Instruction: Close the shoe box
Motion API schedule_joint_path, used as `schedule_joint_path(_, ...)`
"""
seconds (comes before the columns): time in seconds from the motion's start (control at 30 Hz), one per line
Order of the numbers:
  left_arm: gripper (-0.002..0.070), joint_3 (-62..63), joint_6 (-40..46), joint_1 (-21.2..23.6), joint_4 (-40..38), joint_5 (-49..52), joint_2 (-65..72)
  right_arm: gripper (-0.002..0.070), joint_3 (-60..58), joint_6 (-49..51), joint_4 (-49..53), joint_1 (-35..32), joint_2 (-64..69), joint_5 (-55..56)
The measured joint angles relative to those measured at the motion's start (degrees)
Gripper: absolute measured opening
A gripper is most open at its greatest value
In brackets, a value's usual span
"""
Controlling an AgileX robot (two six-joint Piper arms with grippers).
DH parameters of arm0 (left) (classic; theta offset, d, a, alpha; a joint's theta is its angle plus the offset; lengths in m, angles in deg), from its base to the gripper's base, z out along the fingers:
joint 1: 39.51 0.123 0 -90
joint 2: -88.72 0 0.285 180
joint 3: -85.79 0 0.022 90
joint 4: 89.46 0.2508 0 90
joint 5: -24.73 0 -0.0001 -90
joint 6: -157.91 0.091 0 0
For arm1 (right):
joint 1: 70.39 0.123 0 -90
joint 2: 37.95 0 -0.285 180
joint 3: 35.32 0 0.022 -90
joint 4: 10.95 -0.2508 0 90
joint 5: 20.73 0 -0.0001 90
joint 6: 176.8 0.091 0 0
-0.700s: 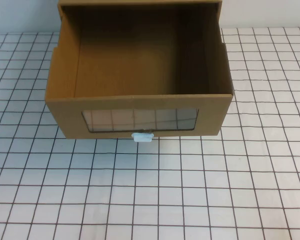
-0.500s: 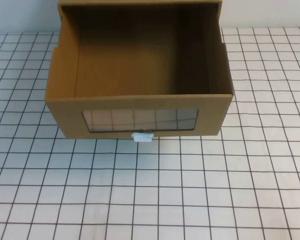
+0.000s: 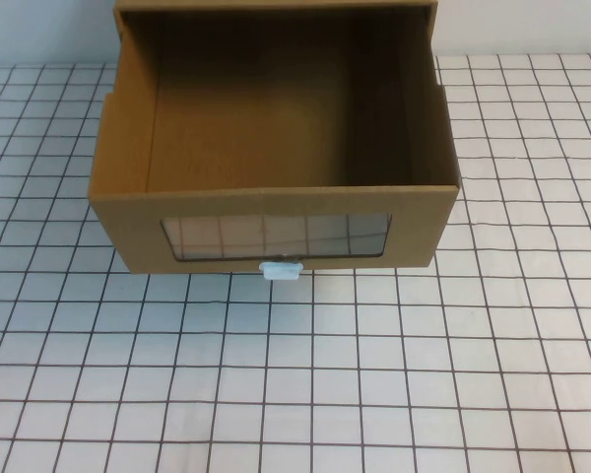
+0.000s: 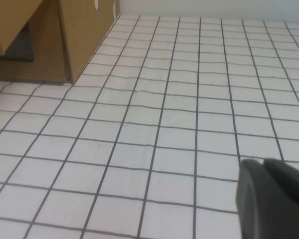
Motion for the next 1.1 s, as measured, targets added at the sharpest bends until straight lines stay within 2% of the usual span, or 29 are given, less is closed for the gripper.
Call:
schedule_joint_path(0.23, -0.0004, 0.0, 0.0, 0.0, 0.0, -3.98, 0.0, -0.0013, 0.0, 0.0, 0.0, 0.0, 0.0, 5.74)
schedule_joint_path(0.57, -0.0004, 0.0, 0.0, 0.0, 0.0, -4.4, 0.0, -0.0014, 0.0, 0.0, -0.13, 0.0, 0.0, 15.77)
schedule_joint_path(1.1, -0.0004, 0.0, 0.0, 0.0, 0.0, -4.19, 0.0, -0.0014, 0.0, 0.0, -0.15, 0.0, 0.0, 15.33)
